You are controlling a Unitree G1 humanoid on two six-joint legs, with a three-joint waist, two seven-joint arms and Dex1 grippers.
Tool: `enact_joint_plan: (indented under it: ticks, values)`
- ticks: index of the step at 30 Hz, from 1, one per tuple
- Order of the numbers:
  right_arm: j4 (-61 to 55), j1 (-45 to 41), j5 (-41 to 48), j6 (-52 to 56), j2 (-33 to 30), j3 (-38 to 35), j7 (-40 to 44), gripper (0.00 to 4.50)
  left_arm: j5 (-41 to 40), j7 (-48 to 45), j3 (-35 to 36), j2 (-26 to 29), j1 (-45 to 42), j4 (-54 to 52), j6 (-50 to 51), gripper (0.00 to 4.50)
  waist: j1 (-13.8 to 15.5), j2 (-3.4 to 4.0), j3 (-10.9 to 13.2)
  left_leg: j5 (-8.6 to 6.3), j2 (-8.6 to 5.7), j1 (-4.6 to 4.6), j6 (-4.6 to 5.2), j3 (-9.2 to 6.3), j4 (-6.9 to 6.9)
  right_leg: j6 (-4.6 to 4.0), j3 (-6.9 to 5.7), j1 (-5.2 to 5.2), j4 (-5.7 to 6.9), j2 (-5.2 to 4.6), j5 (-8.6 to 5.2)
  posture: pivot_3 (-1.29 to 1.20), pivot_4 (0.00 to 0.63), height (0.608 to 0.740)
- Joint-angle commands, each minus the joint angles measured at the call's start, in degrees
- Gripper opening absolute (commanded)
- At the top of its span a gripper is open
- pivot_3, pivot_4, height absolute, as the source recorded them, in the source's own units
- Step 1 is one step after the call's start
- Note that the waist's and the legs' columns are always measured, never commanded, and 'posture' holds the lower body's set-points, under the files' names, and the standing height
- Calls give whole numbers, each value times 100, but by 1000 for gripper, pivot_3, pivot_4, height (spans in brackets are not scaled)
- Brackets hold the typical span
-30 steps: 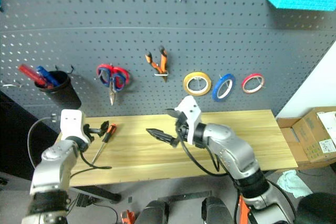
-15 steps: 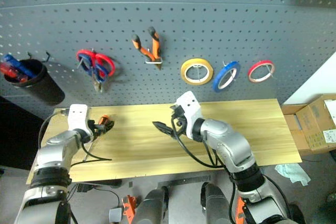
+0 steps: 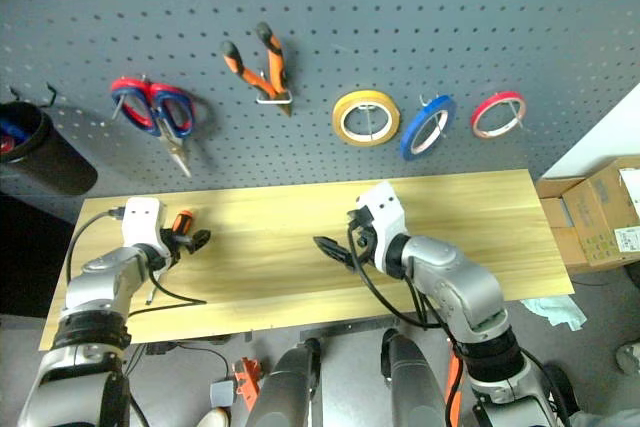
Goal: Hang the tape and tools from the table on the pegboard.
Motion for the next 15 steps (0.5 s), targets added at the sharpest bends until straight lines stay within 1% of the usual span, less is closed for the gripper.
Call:
enact_joint_plan:
  ticks: [1, 3, 7, 10, 15]
  values:
    - [-431, 62, 179, 124, -1, -157, -45, 4500, 29, -71, 62, 148, -71, 242, -107, 4456, 0, -2, 33, 0, 0, 0, 0, 2, -1, 0, 2, -2, 1, 0, 0, 86, 435, 740]
    - [-491, 66, 209, 208, -3, -189, -94, 4500, 71, -125, 0, 156, -160, 561, -115, 4456, 0, 0, 74, 0, -1, 0, 0, 3, -1, 2, 3, -2, 1, 0, -1, 86, 439, 740]
    - [-680, 114, 314, 431, -86, -312, -156, 4500, -85, -319, 62, 75, -444, 966, 216, 4456, 3, 16, 118, 0, -6, 1, -1, 4, -1, 7, 6, -2, 3, 1, -4, 87, 454, 740]
    - [-720, 129, 363, 505, -163, -349, -142, 4500, -69, -392, 34, 92, -519, 1052, 230, 3865, -2, 30, 130, 0, -8, 2, -1, 9, -1, 13, 10, -1, 4, 0, -7, 90, 457, 740]
    - [-583, 42, 380, 433, -187, -331, -130, 4500, -69, -398, 78, 125, -437, 1017, 197, 2142, -2, 46, 146, 0, -7, 3, -2, 14, -5, 19, 14, -4, 3, -1, -10, 94, 448, 740]
